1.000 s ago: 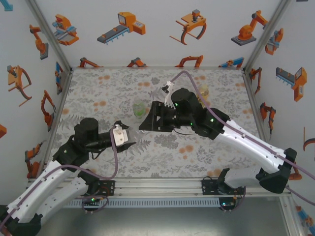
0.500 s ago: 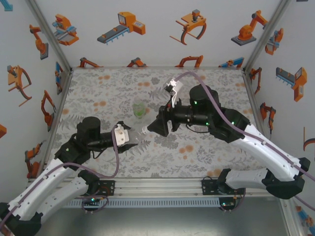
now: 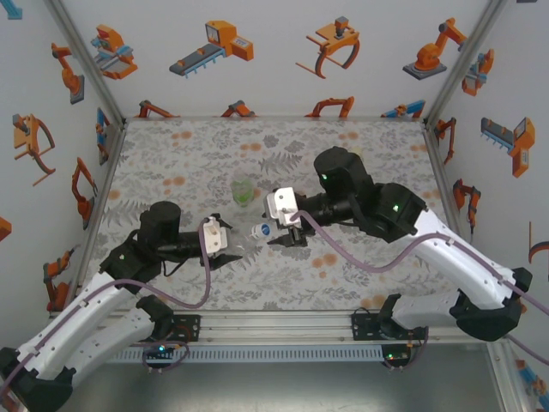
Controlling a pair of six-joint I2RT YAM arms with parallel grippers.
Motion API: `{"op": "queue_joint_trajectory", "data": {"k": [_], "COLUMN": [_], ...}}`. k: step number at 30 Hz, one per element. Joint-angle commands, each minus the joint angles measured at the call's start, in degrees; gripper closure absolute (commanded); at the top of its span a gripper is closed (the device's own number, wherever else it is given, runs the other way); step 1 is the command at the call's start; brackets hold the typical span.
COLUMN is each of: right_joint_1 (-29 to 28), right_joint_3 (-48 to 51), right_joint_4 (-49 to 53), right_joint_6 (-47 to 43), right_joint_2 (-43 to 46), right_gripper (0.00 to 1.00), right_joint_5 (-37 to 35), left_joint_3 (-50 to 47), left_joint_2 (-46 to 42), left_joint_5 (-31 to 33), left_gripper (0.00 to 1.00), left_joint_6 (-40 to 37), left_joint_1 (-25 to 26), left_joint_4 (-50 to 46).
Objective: Screw on the bottle caps
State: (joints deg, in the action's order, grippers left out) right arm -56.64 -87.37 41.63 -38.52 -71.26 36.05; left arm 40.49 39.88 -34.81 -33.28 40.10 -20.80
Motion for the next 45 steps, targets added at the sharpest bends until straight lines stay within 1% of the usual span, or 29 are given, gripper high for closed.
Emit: {"op": "queue_joint_trajectory", "data": {"k": [1,6,11,15,27,35,40,43,45], "right_joint_1": [-0.46,-0.56,-0.57,-0.57,-0.73,-0.78,-1.01,-1.02,-1.4], "right_joint_3": [0.21,2.06,2.94,2.93,2.83,3.44,6.07,7.91,8.93], "right_joint_4": [-0.14,-1.53,-2.18,-2.44,-4.96,-3.64,-7.63,-11.57,-14.94], "right_joint_6": [-5.52,-5.34,-5.33,-5.25,-2.83,-1.55,4.22,11.52,19.27], "right_joint_2": [-0.47,-0.75,-1.19,-1.59,-0.51,-1.33,-0.79,-0.2,0.15], "right_gripper": [0.49,0.52,0.52,0.56,0.56,0.67,0.75,0.81,0.89], "right_joint_5": [2.3,0.03,-1.29,-1.01,-0.83,0.86,0.48,-1.88,-5.29], "left_joint_3": [2.49,2.58,2.64,2.58,2.88,2.75,2.67,2.54,2.32], "left_joint_2": [-0.18,-0.03,0.03,-0.23,0.2,-0.19,-0.82,-1.33,-1.81], "left_joint_5": [-2.1,-2.27,-2.27,-2.23,-1.71,-1.48,-1.34,-0.9,0.02], "left_gripper": [1.0,1.0,1.0,1.0,1.0,1.0,1.0,1.0,1.0], "left_joint_6": [-1.0,-0.93,-0.92,-0.91,-0.9,-0.91,-1.02,-1.0,-0.98], "left_joint_1": [0.21,0.16,0.21,0.18,0.16,0.16,0.17,0.21,0.18], "left_joint_4": [-0.38,-0.55,-0.47,-0.47,-0.89,-0.91,-0.83,-0.52,-0.35]}}
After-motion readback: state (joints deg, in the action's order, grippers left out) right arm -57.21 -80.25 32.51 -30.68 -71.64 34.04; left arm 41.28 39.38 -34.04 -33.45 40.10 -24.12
